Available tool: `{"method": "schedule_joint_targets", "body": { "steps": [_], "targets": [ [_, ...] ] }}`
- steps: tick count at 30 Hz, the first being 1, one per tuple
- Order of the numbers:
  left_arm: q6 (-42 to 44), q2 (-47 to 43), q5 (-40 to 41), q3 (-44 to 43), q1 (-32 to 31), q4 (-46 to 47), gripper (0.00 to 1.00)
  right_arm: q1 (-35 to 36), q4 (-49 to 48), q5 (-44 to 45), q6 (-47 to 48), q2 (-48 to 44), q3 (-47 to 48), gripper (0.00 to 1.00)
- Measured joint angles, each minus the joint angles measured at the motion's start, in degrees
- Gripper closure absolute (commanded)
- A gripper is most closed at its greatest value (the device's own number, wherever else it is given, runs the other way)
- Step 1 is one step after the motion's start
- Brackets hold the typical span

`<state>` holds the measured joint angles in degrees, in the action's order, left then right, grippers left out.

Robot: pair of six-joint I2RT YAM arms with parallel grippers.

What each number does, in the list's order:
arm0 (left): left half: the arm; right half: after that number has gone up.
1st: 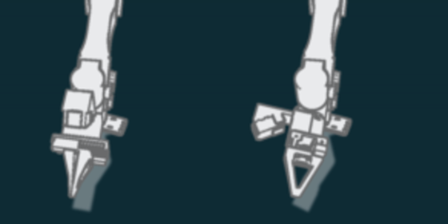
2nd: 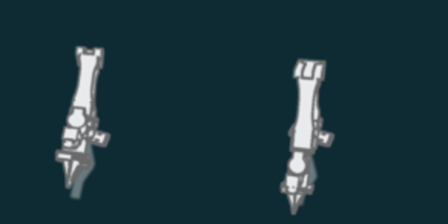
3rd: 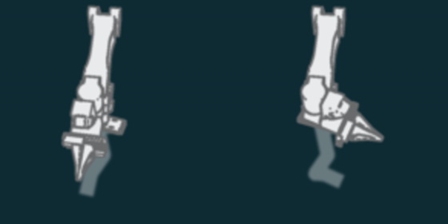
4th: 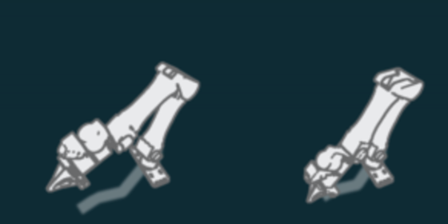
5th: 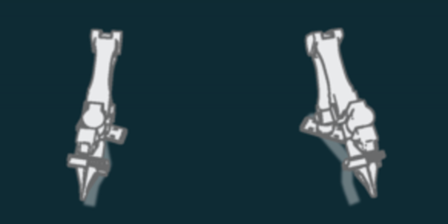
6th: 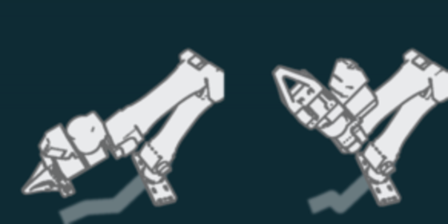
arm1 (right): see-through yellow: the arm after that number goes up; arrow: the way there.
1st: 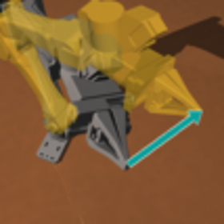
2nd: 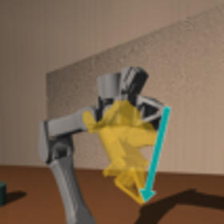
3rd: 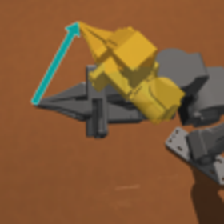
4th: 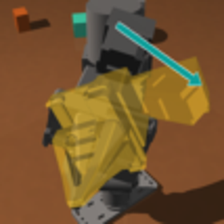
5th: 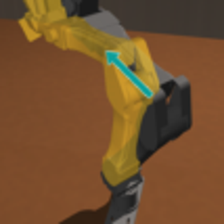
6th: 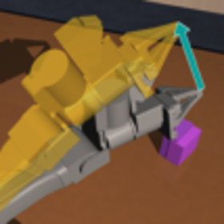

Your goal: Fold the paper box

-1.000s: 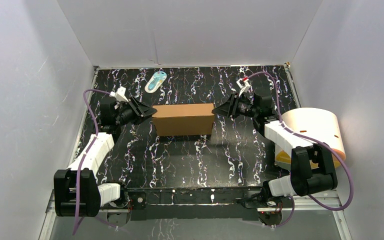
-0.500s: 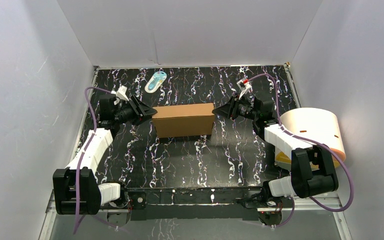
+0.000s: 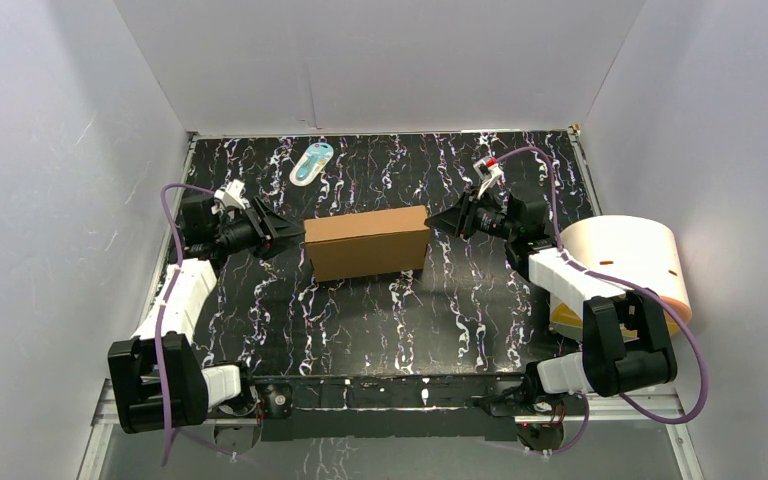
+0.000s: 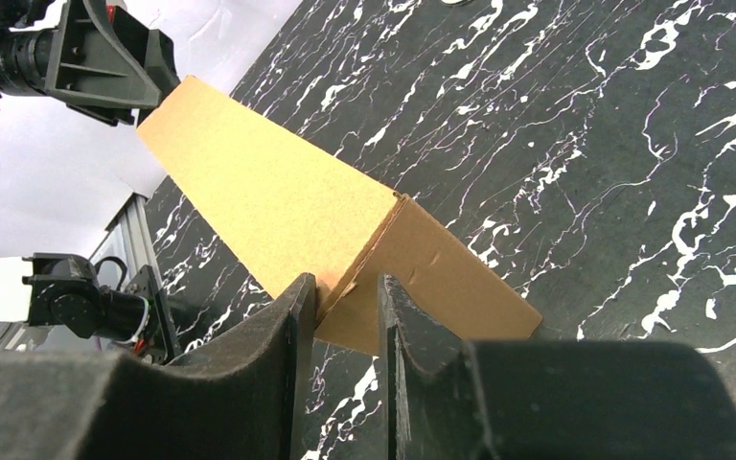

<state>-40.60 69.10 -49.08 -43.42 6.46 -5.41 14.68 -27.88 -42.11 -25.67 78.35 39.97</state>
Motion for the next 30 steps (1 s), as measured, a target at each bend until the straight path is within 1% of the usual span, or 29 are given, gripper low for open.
{"method": "schedule_joint_targets", "body": {
  "steps": [2,4,9,12,16,21,24,30],
  "targets": [
    [-0.13,0.02,-0.96,0.31,0.11,0.28,0.40,-0.02,-0.09,0.20,0.17,0.00,0.02,0.65],
    [-0.28,0.02,-1.53,0.39,0.13,0.31,0.38,-0.07,-0.17,0.35,0.20,0.00,0.02,0.65],
    [-0.81,0.02,-3.19,0.39,0.13,0.63,0.38,-0.09,-0.17,0.35,0.20,0.00,0.02,0.65],
    [-1.03,0.02,-3.98,0.63,0.07,0.90,0.39,-0.09,-0.17,0.37,0.22,-0.02,0.02,0.64],
    [-1.44,0.02,-4.35,2.43,-0.66,1.77,0.47,-0.07,-0.13,0.33,0.24,-0.02,0.02,0.65],
    [-2.12,0.28,-5.44,2.91,-1.36,3.76,0.64,0.07,-0.04,0.13,0.26,-0.02,0.02,0.65],
    [-2.01,0.59,-5.86,2.97,-1.44,4.70,0.71,0.09,0.13,0.17,0.35,-0.13,0.02,0.64],
    [-0.11,0.26,-5.90,3.56,-1.40,4.50,0.79,0.17,0.74,0.33,0.46,-0.42,0.00,0.65]
  ]
}}
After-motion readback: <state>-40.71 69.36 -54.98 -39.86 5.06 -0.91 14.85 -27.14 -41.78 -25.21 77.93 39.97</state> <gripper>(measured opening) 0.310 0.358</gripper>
